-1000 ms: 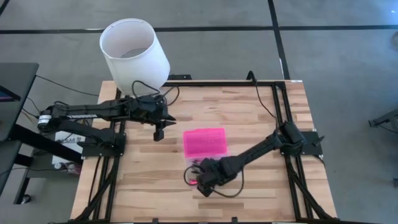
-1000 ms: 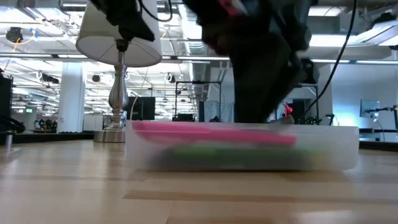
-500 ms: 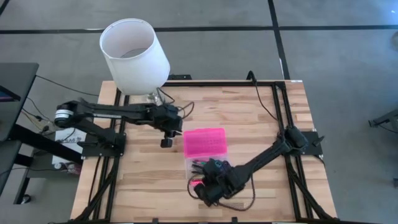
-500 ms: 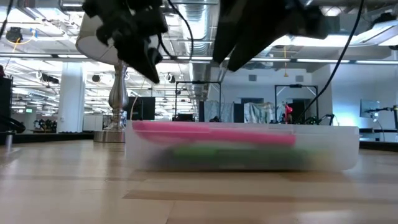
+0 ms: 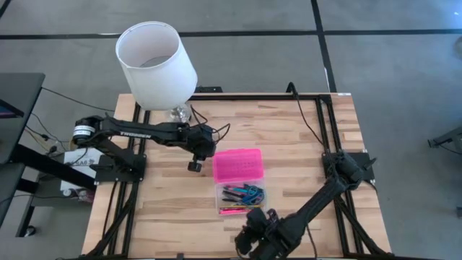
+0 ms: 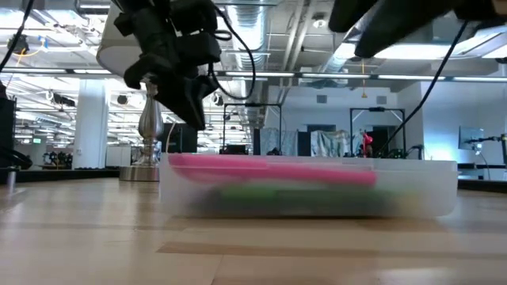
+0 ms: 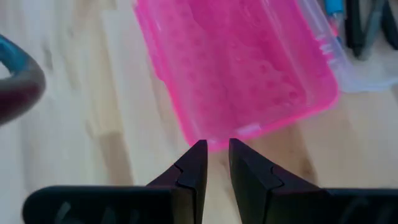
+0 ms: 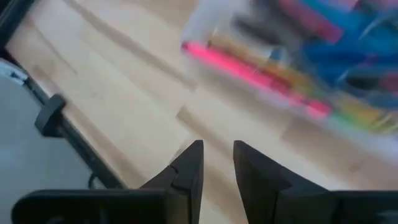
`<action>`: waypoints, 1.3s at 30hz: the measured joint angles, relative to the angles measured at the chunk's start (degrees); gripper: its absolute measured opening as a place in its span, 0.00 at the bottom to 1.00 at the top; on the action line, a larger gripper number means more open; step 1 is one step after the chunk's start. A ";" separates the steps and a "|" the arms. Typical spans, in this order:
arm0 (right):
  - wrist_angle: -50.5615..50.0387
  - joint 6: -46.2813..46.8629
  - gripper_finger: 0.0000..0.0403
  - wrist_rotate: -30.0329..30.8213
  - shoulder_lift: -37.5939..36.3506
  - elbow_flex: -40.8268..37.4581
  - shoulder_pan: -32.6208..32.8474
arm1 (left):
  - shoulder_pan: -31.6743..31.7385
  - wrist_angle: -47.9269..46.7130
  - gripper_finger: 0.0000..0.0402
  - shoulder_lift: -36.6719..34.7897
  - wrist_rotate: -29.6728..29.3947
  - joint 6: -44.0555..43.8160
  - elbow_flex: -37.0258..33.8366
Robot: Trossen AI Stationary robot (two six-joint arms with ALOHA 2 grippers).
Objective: Pick & place school supplies into a supply box
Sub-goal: Close the pink supply box
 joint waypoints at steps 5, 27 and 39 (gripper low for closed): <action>3.65 1.93 0.20 -2.35 3.58 -0.15 -0.26 | 1.20 1.41 0.15 0.51 -0.16 5.61 0.10; -0.08 9.76 0.20 -6.07 5.90 -0.15 -2.12 | 6.36 6.66 0.15 11.24 0.80 20.47 0.13; -4.82 9.66 0.20 -8.28 5.90 -0.15 -2.23 | 6.36 9.13 0.15 11.88 4.34 20.44 0.14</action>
